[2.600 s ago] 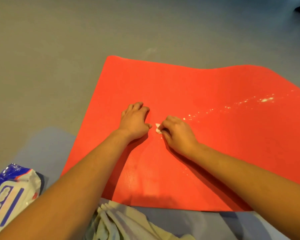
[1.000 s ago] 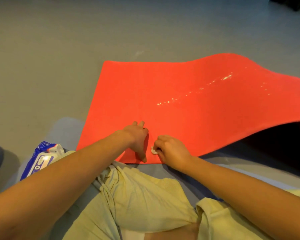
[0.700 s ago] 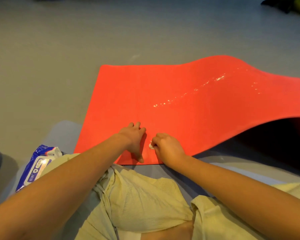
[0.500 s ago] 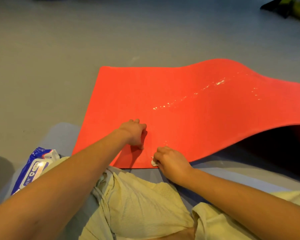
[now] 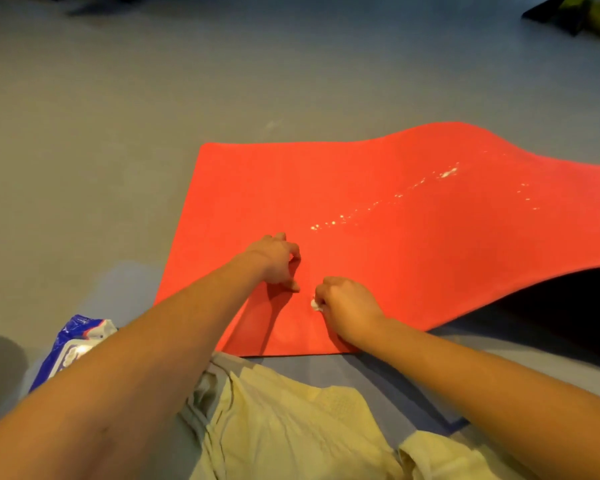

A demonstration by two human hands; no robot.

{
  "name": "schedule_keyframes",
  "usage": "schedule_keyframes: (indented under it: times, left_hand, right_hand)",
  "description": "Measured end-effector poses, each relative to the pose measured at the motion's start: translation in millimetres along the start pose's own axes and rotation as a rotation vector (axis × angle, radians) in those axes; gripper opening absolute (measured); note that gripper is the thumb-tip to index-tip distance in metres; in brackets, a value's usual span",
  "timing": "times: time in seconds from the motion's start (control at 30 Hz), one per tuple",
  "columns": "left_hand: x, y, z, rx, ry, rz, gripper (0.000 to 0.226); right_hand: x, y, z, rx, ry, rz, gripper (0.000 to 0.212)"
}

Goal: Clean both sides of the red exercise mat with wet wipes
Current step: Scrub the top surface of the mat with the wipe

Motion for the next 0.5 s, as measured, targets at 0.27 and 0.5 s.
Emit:
schedule_keyframes:
  times: [0.27,0.5]
  left_hand:
    - [5,-2,-29,0.062,0.030,-0.011,0.120]
    - [-6,3,-39,0.009,0.003,-0.034,0.114]
  right_hand:
    - [16,7,-60,0.014,-0.111,-0.033,0.011]
    - [46,23,-148,0.094,-0.208,0.012,0.016]
Point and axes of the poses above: each hand's wrist, its own z-axis away from the middle knuckle, its own y-axis out of the back of the hand, x = y × z, the point moved 3 cm from there along -z, towards the middle knuckle
